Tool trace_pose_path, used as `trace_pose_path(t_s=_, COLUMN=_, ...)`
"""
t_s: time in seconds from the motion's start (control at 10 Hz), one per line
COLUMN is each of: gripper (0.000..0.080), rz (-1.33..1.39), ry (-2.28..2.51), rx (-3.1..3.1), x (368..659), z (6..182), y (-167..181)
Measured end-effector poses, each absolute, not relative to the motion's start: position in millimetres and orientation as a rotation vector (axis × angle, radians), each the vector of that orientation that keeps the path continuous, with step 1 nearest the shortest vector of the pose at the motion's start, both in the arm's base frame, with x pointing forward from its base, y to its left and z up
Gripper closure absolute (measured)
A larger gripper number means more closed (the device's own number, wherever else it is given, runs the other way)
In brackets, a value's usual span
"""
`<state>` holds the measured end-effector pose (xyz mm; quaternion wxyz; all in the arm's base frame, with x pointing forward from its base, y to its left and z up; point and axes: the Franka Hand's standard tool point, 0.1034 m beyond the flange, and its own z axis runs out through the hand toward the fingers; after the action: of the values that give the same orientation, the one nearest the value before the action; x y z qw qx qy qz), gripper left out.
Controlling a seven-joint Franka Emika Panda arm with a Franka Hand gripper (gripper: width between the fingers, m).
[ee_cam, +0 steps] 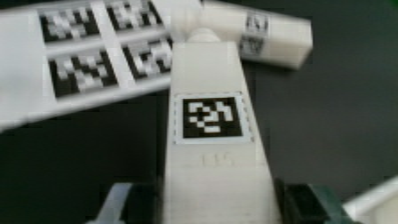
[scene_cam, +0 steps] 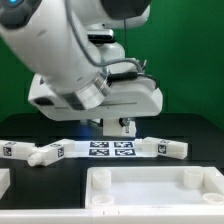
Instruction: Assemble desk
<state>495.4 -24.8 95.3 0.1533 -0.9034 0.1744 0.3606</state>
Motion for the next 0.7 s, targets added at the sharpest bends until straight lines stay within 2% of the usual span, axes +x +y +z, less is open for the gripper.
trace_pose_path(t_s=0.1, gripper=0.0515, rz=0.992, ry=0.514, rx=-2.611, x=490, z=96.3, y=-25)
trace_pose_path(t_s=0.2, gripper=0.0515, rz=0.894, ry=0.53, rx=-2.661, x=499, z=96.9, y=-24)
trace_pose_path(t_s=0.4, gripper=0.0515, rz=0.589, ry=0.439, rx=-2.792, x=542, z=147.3, y=13)
trace_pose_path(t_s=0.5, gripper=0.0515, rz=0.435, ry=0.331, rx=-2.856, x=557, z=158.7, y=28)
trace_pose_path(t_s=0.7, gripper=0.0515, rz=0.24, ry=0.31, rx=-2.908, x=557, z=155.0, y=35)
